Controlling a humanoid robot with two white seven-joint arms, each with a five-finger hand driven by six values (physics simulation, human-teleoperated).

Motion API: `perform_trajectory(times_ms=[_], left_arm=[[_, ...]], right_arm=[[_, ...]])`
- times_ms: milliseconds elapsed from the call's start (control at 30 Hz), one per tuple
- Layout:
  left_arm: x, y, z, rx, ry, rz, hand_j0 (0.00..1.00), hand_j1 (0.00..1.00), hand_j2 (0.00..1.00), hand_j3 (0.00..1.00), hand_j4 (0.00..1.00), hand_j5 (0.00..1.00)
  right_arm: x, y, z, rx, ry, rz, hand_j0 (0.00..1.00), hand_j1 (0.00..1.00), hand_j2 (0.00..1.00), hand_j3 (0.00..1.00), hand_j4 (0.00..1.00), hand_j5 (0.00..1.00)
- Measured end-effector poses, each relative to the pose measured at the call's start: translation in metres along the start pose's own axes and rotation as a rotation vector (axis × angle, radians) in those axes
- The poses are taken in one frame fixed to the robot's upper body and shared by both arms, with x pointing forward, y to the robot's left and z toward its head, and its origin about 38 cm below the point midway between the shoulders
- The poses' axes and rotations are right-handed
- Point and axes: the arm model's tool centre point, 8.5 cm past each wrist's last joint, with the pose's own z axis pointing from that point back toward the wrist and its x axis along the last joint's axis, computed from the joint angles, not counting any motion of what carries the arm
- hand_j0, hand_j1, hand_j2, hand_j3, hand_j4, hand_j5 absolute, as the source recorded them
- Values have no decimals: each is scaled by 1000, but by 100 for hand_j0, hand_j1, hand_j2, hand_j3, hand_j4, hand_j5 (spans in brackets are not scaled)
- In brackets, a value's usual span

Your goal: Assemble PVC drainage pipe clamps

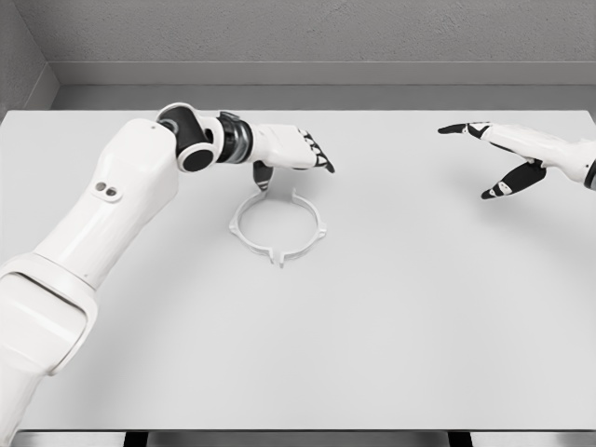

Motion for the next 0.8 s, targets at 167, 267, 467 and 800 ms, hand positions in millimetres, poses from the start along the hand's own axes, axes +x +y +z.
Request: perform_trajectory(times_ms=[167,267,467,800], left_arm=[[-17,-6,16,9,36,16,100,100,100,100,100,100],[-19,-10,14,4,42,27,100,100,100,100,100,100],[-23,-18,5,5,105,68,100,100,100,100,100,100],[-17,-25,-5,-16,123,56,100,100,100,100,100,100]], right_arm=[[-1,-1,3,-4,4,1,100,100,100,100,100,100],[0,-4,4,-11,0,5,100,100,100,100,100,100],[1,-5,4,-14,-2,7,100,100,100,100,100,100],[-1,-10,11,-24,8,14,100,100,100,100,100,100]])
